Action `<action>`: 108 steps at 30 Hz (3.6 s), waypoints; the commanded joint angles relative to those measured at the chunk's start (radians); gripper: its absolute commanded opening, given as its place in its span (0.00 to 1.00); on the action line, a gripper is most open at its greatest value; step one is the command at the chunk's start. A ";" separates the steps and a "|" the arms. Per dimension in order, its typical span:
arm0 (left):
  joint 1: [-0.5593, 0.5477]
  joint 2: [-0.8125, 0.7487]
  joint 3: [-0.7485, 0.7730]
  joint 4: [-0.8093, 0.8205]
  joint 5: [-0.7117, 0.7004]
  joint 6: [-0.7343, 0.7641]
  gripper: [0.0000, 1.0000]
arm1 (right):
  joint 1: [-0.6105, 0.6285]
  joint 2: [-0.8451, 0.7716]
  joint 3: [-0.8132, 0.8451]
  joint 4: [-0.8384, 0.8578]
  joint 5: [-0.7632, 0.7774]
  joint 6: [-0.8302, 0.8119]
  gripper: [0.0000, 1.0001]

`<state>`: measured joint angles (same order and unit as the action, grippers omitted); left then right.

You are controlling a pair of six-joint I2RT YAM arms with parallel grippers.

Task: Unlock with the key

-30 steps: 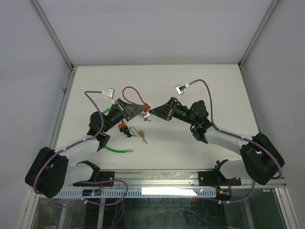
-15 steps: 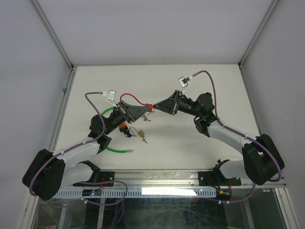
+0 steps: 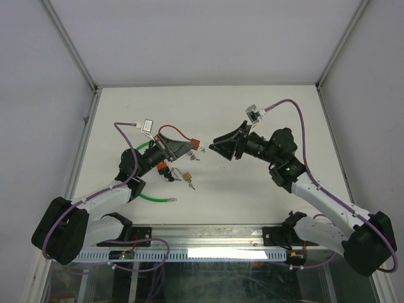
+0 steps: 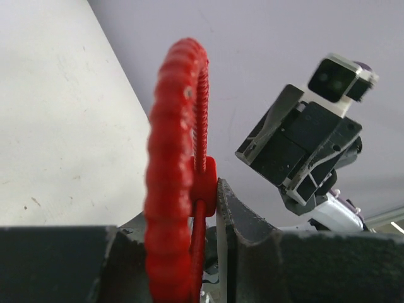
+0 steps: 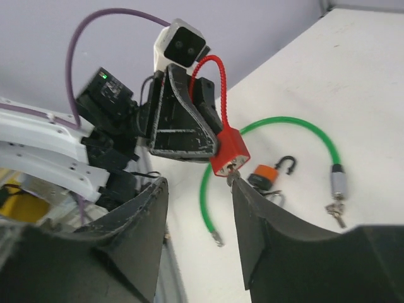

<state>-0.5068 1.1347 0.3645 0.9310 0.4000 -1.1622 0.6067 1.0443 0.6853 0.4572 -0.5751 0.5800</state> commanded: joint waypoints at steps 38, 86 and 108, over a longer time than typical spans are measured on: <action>0.022 0.012 0.158 -0.174 0.262 0.057 0.00 | 0.306 -0.004 -0.081 -0.002 0.421 -0.825 0.09; -0.035 0.115 0.226 -0.529 0.370 0.267 0.00 | 0.275 0.201 0.023 0.306 0.339 -0.576 0.00; 0.127 0.074 0.190 -0.336 0.358 0.154 0.00 | 0.275 0.011 -0.120 -0.011 0.377 -0.630 0.39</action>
<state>-0.3969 1.2560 0.5591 0.5285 0.7399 -1.0023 0.8818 1.1240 0.5709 0.4450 -0.1833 -0.0765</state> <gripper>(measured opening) 0.188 0.380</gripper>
